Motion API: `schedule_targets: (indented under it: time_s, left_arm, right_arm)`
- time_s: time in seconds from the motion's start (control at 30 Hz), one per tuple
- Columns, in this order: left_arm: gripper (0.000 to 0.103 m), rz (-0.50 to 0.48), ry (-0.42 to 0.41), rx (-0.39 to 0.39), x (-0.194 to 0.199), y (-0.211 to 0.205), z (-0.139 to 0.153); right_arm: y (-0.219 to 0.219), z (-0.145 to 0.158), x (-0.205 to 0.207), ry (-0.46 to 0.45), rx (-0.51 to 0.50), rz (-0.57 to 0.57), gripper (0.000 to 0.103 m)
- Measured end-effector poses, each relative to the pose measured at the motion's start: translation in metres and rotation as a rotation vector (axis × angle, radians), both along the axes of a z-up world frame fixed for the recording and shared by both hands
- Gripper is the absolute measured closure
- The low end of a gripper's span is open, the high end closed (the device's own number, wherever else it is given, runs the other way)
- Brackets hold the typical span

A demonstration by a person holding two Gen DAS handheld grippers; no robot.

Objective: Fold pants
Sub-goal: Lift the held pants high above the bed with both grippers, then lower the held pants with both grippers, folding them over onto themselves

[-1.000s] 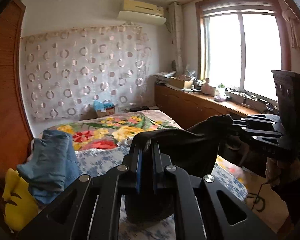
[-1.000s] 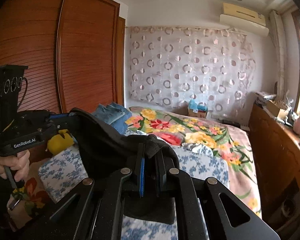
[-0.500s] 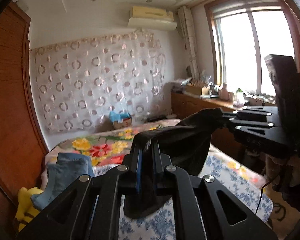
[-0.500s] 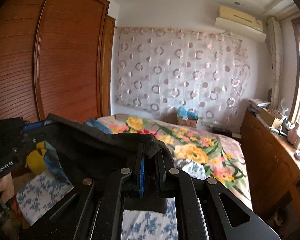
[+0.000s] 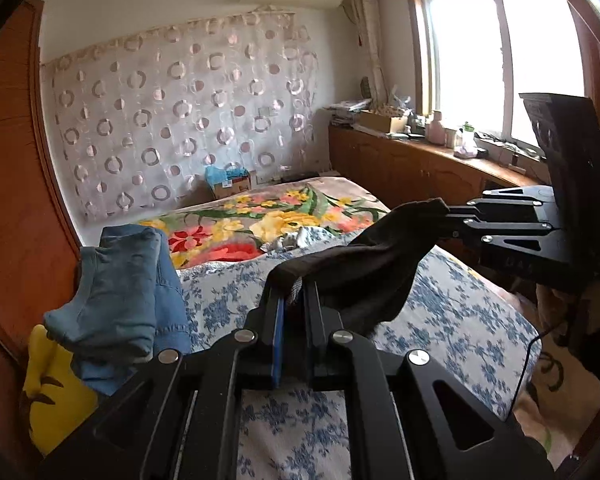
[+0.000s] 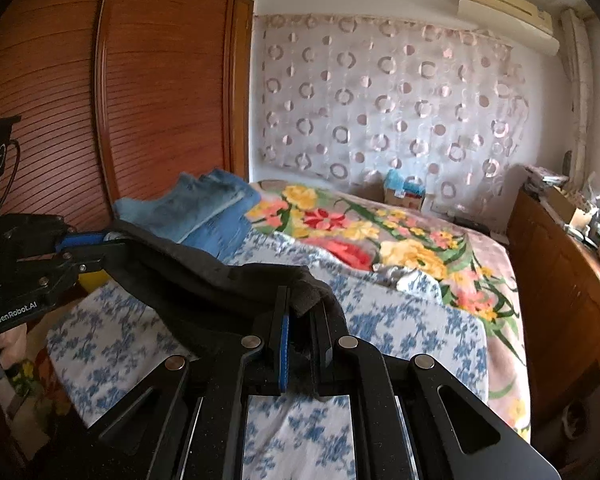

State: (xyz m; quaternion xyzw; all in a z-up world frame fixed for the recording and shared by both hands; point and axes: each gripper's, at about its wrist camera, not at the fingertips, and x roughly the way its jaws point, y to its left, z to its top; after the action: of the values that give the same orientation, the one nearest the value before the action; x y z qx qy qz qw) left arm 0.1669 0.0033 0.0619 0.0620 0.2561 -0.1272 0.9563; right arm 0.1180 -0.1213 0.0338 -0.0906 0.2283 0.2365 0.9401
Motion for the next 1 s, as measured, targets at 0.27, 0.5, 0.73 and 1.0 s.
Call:
schedule_targets:
  time_s: [0.27, 0.5, 0.73, 1.0]
  left_arm:
    - [0.094, -0.041, 0.046, -0.026, -0.038, -0.001, -0.023]
    - [0.094, -0.058, 0.087, -0.044, -0.074, -0.006, -0.049]
    - [0.094, -0.044, 0.127, -0.067, -0.097, -0.004, -0.075]
    - [0.094, -0.033, 0.159, -0.085, -0.117, -0.006, -0.096]
  right_arm:
    - [-0.012, 0.014, -0.01, 0.053, -0.012, 0.044, 0.095]
    - [-0.022, -0.002, -0.032, 0.133, 0.001, 0.087, 0.095]
    - [-0.028, -0.012, -0.05, 0.182, 0.055, 0.075, 0.095]
    - [-0.029, -0.03, -0.06, 0.231, 0.071, 0.066, 0.095]
